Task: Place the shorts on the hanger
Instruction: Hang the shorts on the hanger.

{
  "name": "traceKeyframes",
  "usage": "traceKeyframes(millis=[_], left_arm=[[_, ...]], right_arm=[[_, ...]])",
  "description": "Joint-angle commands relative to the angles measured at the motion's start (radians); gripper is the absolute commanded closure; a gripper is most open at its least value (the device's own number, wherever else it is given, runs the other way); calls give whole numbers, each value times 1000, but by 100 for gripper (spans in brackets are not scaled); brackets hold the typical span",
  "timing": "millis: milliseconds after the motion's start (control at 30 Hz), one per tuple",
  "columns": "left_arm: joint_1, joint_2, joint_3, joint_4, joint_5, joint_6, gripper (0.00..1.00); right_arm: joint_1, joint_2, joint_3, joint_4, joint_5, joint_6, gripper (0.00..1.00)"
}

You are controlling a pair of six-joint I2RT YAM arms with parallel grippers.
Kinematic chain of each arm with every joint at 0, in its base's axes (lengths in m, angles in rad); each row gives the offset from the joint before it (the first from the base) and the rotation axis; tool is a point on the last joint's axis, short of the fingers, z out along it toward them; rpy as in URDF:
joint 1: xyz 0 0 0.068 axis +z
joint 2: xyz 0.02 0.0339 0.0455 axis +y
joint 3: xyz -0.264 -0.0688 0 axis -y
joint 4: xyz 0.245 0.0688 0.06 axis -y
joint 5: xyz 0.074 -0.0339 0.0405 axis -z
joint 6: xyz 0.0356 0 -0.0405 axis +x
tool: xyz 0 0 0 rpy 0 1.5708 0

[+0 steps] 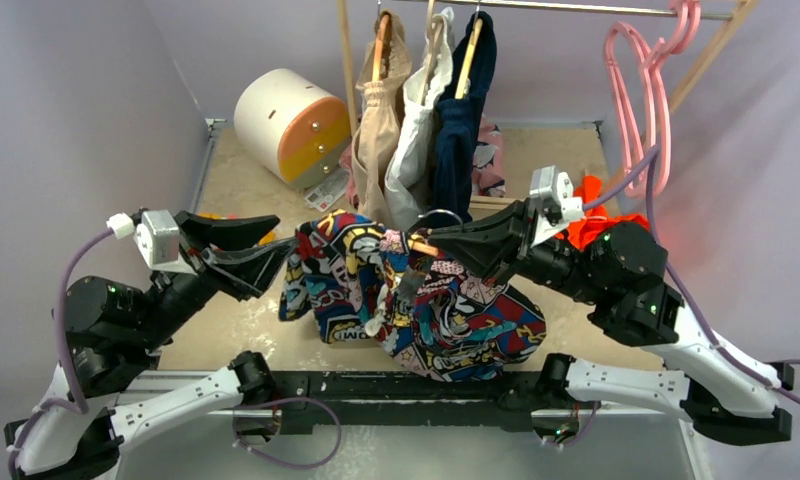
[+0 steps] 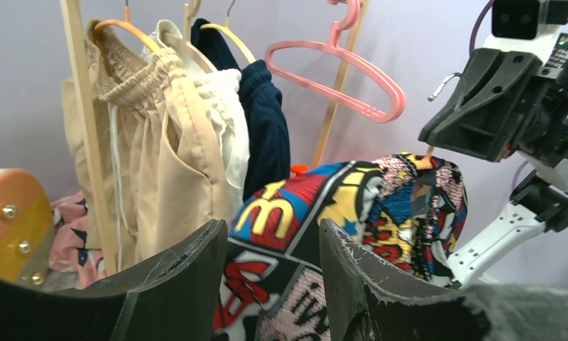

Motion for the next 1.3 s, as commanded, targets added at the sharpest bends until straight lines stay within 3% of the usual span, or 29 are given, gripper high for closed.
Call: traceKeyframes(millis=[0, 433, 700, 867, 1000, 1033, 1267], left_arm=[[1, 38, 39, -48, 27, -130, 50], [2, 127, -60, 98, 146, -195, 46], [1, 152, -85, 101, 113, -167, 46], [1, 167, -91, 91, 33, -151, 62], [1, 181, -81, 87, -9, -145, 96], [2, 179, -76, 84, -24, -145, 100], [2, 48, -78, 69, -303, -204, 100]], right_arm=[[2, -29, 7, 140, 159, -11, 100], [3, 35, 26, 180, 107, -4, 100], [2, 34, 21, 187, 84, 5, 100], [3, 40, 26, 190, 58, 9, 100], [2, 43, 30, 188, 54, 10, 100], [2, 39, 30, 188, 59, 9, 100], [3, -5, 70, 182, 103, -14, 100]])
